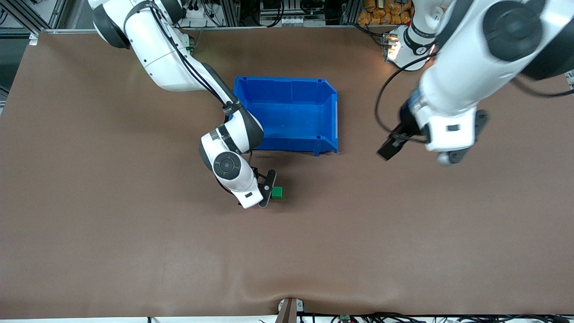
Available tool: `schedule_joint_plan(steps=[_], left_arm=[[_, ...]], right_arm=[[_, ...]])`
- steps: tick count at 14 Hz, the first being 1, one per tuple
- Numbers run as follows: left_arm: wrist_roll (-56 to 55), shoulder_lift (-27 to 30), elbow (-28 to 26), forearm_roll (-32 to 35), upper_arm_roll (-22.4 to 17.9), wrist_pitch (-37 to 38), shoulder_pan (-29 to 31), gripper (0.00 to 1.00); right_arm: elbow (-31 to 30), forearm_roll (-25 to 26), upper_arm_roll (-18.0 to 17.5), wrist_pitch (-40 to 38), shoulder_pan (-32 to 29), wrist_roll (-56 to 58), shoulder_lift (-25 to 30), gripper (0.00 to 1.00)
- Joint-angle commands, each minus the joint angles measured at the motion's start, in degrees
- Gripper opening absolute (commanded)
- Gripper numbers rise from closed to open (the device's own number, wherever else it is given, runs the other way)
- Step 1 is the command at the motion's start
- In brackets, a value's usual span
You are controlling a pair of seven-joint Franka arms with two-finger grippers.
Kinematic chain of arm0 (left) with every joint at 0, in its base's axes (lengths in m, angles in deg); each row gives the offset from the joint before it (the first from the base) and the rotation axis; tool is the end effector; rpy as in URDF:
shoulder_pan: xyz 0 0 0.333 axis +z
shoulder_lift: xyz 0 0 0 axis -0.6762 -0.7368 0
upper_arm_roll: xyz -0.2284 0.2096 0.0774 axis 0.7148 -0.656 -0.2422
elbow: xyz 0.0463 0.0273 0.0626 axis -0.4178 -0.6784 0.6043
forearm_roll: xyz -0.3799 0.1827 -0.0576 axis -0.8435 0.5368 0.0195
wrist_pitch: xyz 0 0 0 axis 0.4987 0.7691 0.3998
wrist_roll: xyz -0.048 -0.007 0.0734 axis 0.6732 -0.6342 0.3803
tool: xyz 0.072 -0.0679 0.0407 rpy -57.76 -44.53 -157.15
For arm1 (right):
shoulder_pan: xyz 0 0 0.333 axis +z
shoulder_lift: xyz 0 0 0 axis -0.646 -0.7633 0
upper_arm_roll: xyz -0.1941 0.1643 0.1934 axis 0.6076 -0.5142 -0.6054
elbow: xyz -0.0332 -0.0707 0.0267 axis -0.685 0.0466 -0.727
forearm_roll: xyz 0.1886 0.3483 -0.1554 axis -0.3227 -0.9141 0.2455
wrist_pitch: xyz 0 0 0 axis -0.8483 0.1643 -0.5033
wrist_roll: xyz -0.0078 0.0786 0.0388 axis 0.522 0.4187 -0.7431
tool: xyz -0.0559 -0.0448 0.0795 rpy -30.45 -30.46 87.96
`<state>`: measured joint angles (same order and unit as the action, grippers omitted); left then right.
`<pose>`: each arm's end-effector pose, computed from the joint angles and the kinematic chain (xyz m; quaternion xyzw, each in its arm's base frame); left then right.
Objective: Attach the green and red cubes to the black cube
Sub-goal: 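Open both grippers and release the red and green cubes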
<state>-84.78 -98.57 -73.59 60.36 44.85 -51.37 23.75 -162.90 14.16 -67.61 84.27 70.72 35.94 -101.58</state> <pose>0.6208 -0.2712 0.6409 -0.9236 -0.3819 0.0337 0.0003 0.6416 0.3999 0.1735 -0.8002 -0.5986 0.0127 0.0339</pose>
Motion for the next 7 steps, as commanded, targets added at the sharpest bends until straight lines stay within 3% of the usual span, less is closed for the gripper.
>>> schedule_joint_plan(steps=[1,7], left_arm=[[12.27,5.00,-2.21,-0.04,0.53,2.99,4.80,1.00],[29.69,9.84,-2.12,0.84,0.00,7.05,11.93,1.00]], right_arm=[[1.35,0.33,0.40,-0.08,0.37,-0.12,-0.99,1.00],[1.35,0.33,0.40,-0.08,0.28,-0.20,-0.73,1.00]])
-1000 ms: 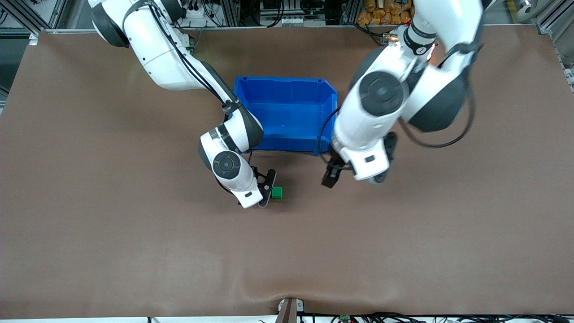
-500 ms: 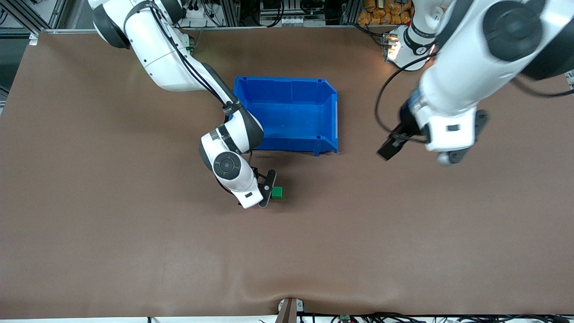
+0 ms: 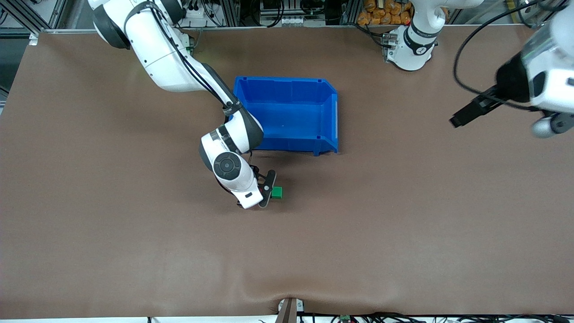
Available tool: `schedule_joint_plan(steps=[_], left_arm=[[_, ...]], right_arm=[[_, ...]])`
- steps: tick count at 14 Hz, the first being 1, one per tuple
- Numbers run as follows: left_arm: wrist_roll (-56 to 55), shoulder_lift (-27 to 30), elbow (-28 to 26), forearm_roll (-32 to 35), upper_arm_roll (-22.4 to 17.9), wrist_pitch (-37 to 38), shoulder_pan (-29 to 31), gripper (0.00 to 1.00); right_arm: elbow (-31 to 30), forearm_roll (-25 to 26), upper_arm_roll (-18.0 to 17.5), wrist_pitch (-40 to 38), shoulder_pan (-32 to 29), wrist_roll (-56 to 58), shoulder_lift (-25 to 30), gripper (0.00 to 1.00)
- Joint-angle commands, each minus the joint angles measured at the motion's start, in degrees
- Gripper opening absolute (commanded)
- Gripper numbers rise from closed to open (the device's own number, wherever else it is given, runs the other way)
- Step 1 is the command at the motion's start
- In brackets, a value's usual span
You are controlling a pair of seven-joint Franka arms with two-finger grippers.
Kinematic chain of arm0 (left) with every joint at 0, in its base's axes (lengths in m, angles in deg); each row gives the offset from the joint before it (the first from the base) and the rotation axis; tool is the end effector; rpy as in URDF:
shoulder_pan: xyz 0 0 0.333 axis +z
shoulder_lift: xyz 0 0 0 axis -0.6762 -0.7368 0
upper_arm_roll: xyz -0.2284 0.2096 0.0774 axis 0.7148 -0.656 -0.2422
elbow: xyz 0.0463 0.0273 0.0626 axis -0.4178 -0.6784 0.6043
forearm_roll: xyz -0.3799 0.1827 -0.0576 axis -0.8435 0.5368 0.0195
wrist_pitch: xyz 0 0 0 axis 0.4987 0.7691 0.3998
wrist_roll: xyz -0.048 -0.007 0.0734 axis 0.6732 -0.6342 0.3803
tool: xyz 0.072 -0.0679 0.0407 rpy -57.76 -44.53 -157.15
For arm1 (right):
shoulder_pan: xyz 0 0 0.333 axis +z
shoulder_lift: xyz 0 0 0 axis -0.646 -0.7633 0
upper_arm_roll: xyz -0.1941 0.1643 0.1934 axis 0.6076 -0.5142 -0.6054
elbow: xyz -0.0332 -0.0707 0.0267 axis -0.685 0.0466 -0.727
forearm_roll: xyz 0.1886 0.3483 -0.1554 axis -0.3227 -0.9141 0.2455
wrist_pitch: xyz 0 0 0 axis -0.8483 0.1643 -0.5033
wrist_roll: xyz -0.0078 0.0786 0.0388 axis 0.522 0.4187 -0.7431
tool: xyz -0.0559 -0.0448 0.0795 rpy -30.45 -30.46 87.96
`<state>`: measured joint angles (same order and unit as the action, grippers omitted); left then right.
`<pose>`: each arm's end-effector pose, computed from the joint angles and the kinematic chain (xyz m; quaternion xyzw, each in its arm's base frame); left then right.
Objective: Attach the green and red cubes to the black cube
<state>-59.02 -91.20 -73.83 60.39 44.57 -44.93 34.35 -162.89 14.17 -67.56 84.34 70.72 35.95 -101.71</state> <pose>0.6050 -0.1411 0.7128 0.9662 0.2568 -0.0235 0.0062 0.6417 0.3993 0.1720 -0.8004 -0.5984 0.0131 0.0335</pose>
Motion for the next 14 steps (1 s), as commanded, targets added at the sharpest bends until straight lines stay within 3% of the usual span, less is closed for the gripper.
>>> schedule_joint_plan(steps=[1,6,11,12,14], left_arm=[[7.61,2.91,-1.97,0.98,0.11,1.40,1.95,1.00],[18.70,4.75,-4.33,1.25,0.37,2.02,4.68,1.00],[23.53,8.97,-11.36,1.25,0.81,-0.35,6.70,1.00],[24.25,10.19,-13.90,1.07,0.90,-1.92,6.79,1.00],[25.04,16.15,-23.97,1.07,0.90,-7.97,6.70,1.00]], right_arm=[[1.34,0.23,0.43,-0.23,0.02,-0.39,-0.34,1.00],[1.16,-0.55,0.43,-1.02,-7.34,-0.22,2.64,1.00],[-2.34,-0.65,0.34,-2.77,-16.93,-0.21,12.56,1.00],[-3.40,-0.65,0.43,-4.26,-18.51,-0.21,14.93,1.00],[-4.11,-0.73,0.34,-9.17,-21.85,-0.30,18.98,1.00]])
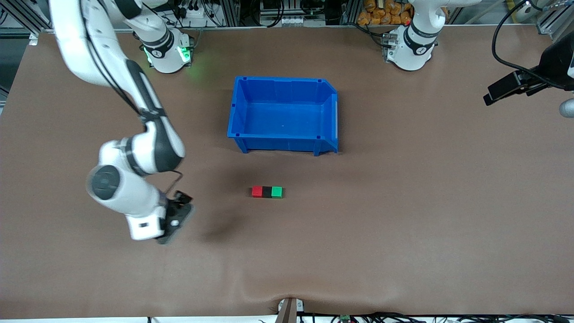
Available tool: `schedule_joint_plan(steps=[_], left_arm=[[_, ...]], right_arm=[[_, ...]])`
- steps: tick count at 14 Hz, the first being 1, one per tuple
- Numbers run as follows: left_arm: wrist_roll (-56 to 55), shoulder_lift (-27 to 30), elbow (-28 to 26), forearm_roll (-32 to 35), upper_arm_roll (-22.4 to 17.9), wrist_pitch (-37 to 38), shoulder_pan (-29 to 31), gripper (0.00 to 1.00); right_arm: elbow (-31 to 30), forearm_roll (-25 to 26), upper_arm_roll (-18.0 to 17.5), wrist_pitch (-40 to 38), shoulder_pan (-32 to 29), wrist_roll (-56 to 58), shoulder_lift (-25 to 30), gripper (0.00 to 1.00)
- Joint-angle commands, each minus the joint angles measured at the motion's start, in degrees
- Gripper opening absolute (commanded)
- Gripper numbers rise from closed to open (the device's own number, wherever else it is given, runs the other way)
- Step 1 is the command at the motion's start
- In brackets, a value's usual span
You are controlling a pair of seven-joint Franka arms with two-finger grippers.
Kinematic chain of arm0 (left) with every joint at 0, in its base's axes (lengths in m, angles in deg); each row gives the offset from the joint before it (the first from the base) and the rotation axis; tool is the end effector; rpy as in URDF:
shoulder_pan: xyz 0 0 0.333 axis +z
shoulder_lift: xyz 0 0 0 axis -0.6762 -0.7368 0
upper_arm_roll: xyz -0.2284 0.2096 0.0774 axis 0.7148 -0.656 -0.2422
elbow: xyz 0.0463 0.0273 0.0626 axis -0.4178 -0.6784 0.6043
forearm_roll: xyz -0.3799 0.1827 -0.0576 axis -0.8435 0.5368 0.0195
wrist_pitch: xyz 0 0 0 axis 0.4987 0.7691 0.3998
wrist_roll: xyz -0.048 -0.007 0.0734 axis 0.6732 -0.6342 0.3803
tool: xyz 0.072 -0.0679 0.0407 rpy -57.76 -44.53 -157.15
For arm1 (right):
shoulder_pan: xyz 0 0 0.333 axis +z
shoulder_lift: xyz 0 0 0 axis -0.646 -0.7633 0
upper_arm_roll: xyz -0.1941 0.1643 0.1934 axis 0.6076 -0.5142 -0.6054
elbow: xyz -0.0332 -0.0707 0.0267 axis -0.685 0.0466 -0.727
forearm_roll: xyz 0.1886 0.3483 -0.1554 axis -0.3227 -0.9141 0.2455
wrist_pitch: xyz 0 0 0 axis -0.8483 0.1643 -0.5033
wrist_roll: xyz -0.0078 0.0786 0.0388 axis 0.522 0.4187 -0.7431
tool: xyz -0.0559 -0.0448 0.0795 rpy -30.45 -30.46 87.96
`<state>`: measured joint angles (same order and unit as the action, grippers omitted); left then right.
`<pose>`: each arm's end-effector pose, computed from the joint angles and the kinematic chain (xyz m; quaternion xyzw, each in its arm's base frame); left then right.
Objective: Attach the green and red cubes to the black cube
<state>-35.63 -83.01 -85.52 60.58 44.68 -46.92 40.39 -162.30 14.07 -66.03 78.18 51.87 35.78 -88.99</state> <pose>0.5822 -0.0799 0.7074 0.9938 0.1063 -0.0321 0.0000 0.7484 0.1571 0.3364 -0.8901 -0.4528 -0.0509 0.0114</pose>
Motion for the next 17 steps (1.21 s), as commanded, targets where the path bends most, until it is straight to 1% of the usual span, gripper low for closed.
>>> schedule_joint_plan(steps=[1,2,3,5,7,8,9,11,12,14,15,16,17], left_arm=[[2.70,11.92,-18.61,0.80,0.79,-9.75,0.66,1.00],[4.02,14.74,-23.46,0.79,0.79,-12.31,0.66,1.00],[4.81,15.99,-25.68,0.62,0.79,-13.12,0.66,1.00],[5.00,18.18,-28.67,0.27,0.79,-13.04,0.05,1.00],[5.00,19.86,-31.41,0.35,0.18,-13.22,-2.67,1.00],[5.08,20.04,-31.68,0.62,0.18,-13.22,-2.94,1.00],[5.35,20.48,-32.03,0.71,0.18,-13.22,-2.95,1.00],[6.39,20.74,-31.77,1.06,0.09,-13.31,-3.03,1.00],[9.19,20.92,-31.77,1.15,-0.35,-13.39,-3.03,1.00],[12.46,21.45,-31.77,1.85,-2.19,-13.31,-2.95,1.00],[13.08,21.88,-31.94,1.94,-2.28,-13.31,-2.86,1.00],[13.78,21.80,-31.77,1.94,-2.28,-13.13,-2.60,1.00],[13.70,21.80,-31.60,1.85,-2.28,-13.04,-2.33,1.00]], right_arm=[[-4.61,-0.72,-1.18,-6.08,-3.62,-0.57,8.54,1.00],[-4.53,-0.63,-1.09,-9.33,-4.50,-0.66,11.00,1.00],[-4.35,-0.63,-1.01,-12.41,-5.72,-0.14,13.11,1.00],[-3.30,-0.28,-0.74,-19.18,-9.15,-1.27,15.84,1.00],[-3.12,-0.72,0.14,-20.53,-12.93,-8.87,16.29,1.00],[-3.12,-0.72,0.23,-20.53,-14.60,-12.66,16.64,1.00],[-3.73,-0.63,0.14,-21.40,-15.22,-14.62,18.65,1.00],[-4.09,0.24,0.49,-24.64,-15.06,-20.75,21.91,1.00],[-4.87,0.33,1.01,-26.23,-15.05,-24.62,24.36,1.00],[-9.60,0.68,1.98,-27.03,-14.70,-31.13,30.32,1.00],[-12.23,1.56,2.07,-26.95,-14.35,-32.20,33.49,1.00],[-13.39,2.26,2.07,-27.47,-14.18,-33.17,35.96,1.00],[-13.40,2.36,2.07,-29.04,-14.17,-34.57,37.29,1.00]])
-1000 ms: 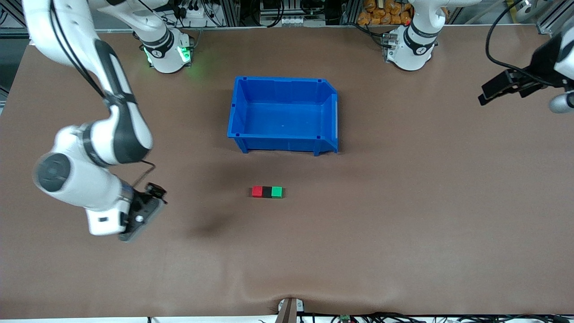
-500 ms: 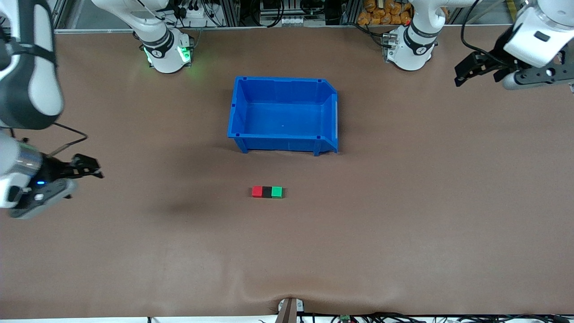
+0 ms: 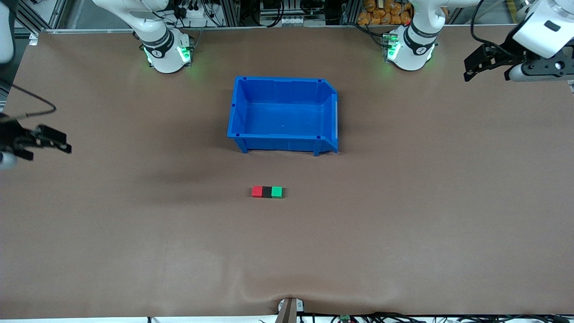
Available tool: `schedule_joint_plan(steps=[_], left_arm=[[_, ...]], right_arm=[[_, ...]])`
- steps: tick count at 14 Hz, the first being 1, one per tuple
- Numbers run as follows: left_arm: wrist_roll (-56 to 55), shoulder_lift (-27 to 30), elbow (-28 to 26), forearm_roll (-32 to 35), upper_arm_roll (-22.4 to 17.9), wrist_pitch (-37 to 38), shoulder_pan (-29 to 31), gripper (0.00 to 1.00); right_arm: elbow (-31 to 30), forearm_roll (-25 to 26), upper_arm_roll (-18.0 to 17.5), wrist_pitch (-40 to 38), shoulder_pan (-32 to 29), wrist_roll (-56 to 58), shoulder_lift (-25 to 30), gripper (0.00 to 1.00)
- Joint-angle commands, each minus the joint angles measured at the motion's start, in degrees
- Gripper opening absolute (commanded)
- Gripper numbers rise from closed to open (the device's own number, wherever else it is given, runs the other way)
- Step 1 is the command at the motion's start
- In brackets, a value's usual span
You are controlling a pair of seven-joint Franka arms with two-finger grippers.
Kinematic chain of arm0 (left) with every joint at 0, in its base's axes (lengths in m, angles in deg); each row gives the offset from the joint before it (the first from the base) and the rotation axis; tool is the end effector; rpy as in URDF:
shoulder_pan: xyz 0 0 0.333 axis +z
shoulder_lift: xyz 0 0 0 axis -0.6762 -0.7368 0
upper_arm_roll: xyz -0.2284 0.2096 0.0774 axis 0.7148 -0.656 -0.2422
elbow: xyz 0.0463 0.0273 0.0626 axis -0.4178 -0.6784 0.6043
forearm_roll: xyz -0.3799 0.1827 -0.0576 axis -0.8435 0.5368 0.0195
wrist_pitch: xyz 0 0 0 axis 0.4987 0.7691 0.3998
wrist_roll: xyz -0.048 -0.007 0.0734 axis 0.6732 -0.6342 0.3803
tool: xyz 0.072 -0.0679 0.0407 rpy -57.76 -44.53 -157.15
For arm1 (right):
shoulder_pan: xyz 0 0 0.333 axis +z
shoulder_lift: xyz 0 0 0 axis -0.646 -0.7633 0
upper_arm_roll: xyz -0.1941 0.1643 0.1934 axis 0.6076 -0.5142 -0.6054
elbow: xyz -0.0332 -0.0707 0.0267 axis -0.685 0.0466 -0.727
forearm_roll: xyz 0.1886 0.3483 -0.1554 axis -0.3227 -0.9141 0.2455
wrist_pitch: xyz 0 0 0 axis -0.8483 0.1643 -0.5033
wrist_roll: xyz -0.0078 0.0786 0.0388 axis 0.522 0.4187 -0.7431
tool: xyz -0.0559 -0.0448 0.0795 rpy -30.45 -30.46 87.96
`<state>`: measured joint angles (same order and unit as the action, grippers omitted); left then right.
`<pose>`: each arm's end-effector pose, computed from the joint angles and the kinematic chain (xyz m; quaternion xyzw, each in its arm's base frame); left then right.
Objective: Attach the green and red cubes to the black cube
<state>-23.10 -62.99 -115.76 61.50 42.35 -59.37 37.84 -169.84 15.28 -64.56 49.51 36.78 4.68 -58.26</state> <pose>0.4997 -0.0775 0.6615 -0.9998 0.0030 0.0101 0.0156 0.6192 -0.0486 0.5996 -0.9976 -0.0675 -0.0005 0.0166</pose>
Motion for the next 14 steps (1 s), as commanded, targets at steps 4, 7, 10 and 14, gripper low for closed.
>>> schedule_joint_plan(steps=[4,7,10,14], left_arm=[[1.08,1.16,-0.91,0.93,-0.04,-0.59,0.31,1.00],[1.16,1.07,-0.48,0.93,0.04,-0.50,0.84,1.00],[1.17,0.54,0.84,0.93,0.04,-0.42,0.84,1.00],[0.99,-0.33,3.03,0.93,0.04,0.72,0.84,1.00]], right_arm=[[-2.88,1.24,0.77,-10.37,2.05,-14.62,7.89,1.00],[-0.85,1.06,0.68,-13.56,2.93,-18.43,7.89,1.00],[-0.76,0.62,0.51,-13.13,3.46,-17.82,7.89,1.00],[-0.58,0.27,0.42,-10.94,3.20,-16.33,7.62,1.00]])
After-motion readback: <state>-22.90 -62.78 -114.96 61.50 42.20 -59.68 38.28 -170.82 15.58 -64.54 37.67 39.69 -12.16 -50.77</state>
